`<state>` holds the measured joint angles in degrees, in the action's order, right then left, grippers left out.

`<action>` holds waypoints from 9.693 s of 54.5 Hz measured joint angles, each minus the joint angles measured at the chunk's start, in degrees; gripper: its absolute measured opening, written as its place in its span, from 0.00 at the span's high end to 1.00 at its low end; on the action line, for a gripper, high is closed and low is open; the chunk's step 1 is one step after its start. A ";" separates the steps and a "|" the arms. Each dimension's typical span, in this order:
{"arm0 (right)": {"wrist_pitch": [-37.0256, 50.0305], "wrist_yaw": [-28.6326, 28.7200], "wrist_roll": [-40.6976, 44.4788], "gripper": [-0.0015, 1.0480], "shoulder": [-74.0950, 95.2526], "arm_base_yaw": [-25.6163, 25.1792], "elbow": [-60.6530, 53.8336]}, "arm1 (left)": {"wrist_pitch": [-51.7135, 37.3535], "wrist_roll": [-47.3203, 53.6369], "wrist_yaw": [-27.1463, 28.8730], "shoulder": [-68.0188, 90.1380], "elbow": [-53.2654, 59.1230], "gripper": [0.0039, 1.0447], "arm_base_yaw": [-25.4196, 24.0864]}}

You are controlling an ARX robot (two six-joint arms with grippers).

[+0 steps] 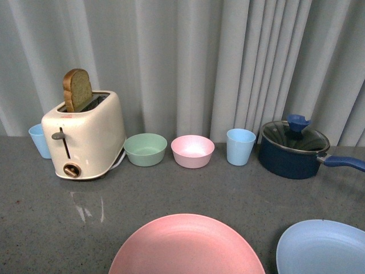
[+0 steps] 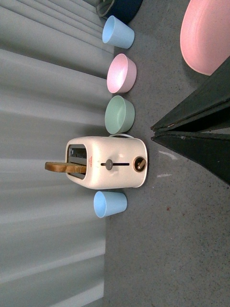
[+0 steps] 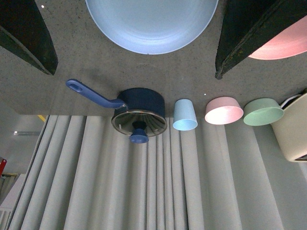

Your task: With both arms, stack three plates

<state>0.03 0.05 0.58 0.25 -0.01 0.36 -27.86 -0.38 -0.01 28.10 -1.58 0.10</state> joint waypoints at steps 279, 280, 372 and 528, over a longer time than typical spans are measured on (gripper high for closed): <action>19.45 29.92 -6.86 0.97 97.07 0.09 34.38 | 27.82 0.13 0.02 -27.91 0.00 0.06 0.00; 19.54 29.73 -7.17 0.97 97.55 0.61 34.58 | 27.82 0.13 0.02 -27.91 0.00 0.06 0.00; 14.58 23.37 -8.63 0.60 113.13 11.50 46.21 | 27.82 0.13 0.02 -27.91 0.00 0.06 0.00; 10.69 0.00 -0.57 0.97 10.25 0.04 -0.02 | 27.82 0.13 0.02 -27.96 0.00 0.06 0.00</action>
<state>10.72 0.05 0.01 10.50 0.03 0.34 -0.03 -0.25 0.01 0.14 -1.58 0.10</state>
